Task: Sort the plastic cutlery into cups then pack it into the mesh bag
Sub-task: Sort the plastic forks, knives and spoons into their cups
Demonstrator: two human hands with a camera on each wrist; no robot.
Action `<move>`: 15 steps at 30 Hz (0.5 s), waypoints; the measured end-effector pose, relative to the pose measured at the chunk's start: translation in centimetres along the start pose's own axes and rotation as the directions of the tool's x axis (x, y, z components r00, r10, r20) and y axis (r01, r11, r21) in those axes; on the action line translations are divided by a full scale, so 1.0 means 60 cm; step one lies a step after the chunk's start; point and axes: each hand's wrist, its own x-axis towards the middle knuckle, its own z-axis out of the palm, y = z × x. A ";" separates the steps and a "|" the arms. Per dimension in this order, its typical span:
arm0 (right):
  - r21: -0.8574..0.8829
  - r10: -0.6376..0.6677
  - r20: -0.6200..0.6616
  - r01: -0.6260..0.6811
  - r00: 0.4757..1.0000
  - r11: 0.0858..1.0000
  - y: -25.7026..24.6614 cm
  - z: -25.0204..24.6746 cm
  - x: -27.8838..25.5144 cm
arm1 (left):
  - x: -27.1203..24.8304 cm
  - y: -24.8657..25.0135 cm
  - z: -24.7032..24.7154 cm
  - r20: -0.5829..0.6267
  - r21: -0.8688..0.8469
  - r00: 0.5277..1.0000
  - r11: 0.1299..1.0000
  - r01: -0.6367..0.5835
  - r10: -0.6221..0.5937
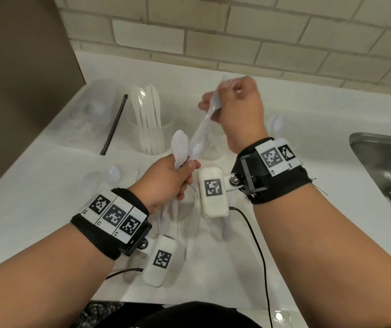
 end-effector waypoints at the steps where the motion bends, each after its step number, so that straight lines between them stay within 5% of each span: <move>1: 0.039 -0.075 -0.032 0.076 0.997 0.996 -0.011 -0.003 -0.002 | 0.002 0.000 -0.001 -0.040 0.009 0.999 1.000 0.018 -0.018; 5: -0.218 -0.197 0.076 0.209 0.977 0.953 -0.004 -0.005 -0.012 | 0.012 0.003 0.001 -0.172 0.055 0.985 0.998 0.041 -0.031; 10: -0.428 0.104 0.298 0.036 0.949 0.903 0.038 0.002 -0.047 | 0.011 0.019 0.007 -0.189 0.095 0.981 0.993 0.071 -0.052; 15: -0.462 0.142 0.352 0.040 0.925 0.886 0.050 0.004 -0.056 | 0.000 0.029 0.017 -0.118 0.011 0.993 1.000 -0.014 0.015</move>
